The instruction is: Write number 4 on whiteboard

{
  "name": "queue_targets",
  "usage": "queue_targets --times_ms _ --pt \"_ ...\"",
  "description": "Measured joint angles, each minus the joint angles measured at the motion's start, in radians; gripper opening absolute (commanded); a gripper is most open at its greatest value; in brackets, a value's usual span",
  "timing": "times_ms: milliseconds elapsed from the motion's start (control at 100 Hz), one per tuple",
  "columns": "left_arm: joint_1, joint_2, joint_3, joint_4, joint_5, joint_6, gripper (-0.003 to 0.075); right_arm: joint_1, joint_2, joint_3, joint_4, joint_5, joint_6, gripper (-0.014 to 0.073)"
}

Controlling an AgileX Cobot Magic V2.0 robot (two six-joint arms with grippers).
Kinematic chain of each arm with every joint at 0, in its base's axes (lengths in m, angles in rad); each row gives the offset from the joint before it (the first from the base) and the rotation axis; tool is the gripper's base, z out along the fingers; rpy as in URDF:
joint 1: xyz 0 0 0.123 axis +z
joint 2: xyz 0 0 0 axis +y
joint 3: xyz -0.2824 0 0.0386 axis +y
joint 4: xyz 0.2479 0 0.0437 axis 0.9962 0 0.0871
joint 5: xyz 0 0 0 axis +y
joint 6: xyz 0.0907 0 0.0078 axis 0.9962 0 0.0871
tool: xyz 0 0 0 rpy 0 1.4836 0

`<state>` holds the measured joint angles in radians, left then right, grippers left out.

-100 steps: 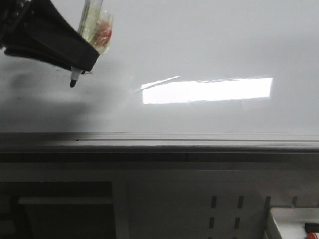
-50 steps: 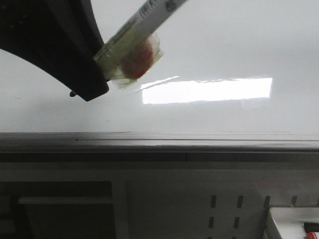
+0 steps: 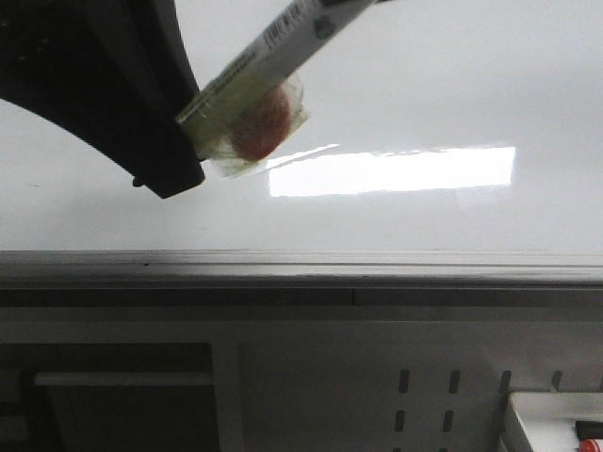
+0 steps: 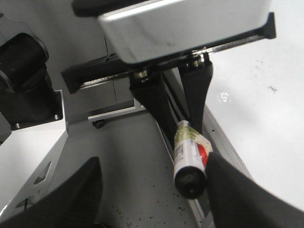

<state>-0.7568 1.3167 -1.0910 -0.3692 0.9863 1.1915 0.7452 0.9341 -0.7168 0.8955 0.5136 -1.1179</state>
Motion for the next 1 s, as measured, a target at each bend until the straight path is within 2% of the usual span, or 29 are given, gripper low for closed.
queue_targets --times_ms 480,680,830,900,1000 --pt "-0.002 -0.031 0.0 0.009 -0.036 0.011 -0.002 0.035 0.129 -0.05 0.036 -0.048 -0.004 0.0418" --pt "-0.002 -0.059 0.0 0.037 -0.046 0.046 -0.002 0.035 0.146 -0.054 0.113 -0.067 -0.005 0.0418" --pt "-0.002 -0.058 0.0 0.038 -0.052 0.05 -0.002 0.035 0.149 -0.066 0.117 -0.067 -0.005 0.0413" --pt "-0.002 -0.06 0.0 0.038 -0.054 0.05 -0.002 0.035 0.152 -0.072 0.117 -0.065 -0.005 0.0379" --pt "-0.002 -0.062 0.0 0.039 -0.054 0.051 -0.002 0.035 0.152 -0.077 0.117 -0.065 -0.005 0.0267"
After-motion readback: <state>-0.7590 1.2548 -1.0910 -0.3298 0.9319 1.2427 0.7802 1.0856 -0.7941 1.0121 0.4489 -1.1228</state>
